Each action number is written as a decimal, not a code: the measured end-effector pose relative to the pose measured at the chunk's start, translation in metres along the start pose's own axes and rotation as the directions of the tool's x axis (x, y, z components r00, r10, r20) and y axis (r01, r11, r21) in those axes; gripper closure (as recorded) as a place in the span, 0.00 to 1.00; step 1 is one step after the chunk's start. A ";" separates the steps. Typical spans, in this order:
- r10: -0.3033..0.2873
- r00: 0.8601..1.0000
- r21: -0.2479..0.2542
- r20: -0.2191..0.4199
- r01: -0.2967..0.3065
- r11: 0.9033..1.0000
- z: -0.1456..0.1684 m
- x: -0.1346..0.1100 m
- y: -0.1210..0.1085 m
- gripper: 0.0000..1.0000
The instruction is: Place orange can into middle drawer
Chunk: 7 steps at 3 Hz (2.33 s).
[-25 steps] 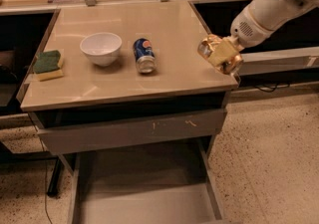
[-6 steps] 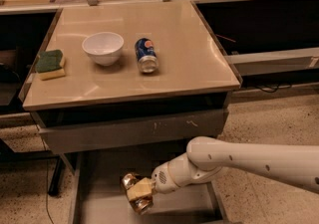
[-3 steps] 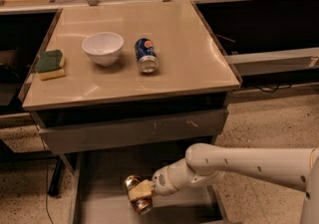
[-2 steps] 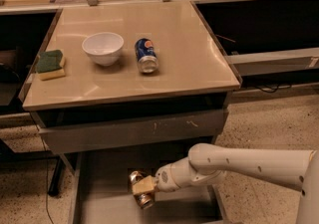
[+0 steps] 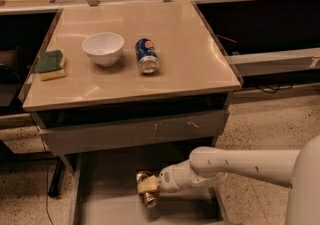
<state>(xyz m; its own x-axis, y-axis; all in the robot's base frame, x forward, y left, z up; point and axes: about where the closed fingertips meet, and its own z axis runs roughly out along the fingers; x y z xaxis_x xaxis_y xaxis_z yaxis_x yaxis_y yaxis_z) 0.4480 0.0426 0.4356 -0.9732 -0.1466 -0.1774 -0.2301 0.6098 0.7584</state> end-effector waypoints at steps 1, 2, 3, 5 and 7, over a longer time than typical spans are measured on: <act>0.039 0.999 0.048 0.016 -0.040 0.998 0.006 -0.004 -0.019 1.00; 0.074 0.997 0.076 0.023 -0.075 0.994 0.013 -0.006 -0.034 1.00; 0.103 0.994 0.088 0.026 -0.105 0.991 0.018 -0.007 -0.047 1.00; 0.140 0.990 0.098 0.028 -0.142 0.985 0.025 -0.009 -0.062 1.00; 0.150 0.988 0.098 0.025 -0.152 0.984 0.027 -0.008 -0.068 0.82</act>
Offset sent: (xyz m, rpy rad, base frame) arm 0.0231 -0.0190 -0.0506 -0.1047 0.0542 -0.1203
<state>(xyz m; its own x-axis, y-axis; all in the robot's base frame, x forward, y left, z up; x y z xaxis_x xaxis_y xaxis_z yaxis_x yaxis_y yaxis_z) 0.4713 0.0237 0.3688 -0.9964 -0.0341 -0.0770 -0.0789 0.6981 0.7117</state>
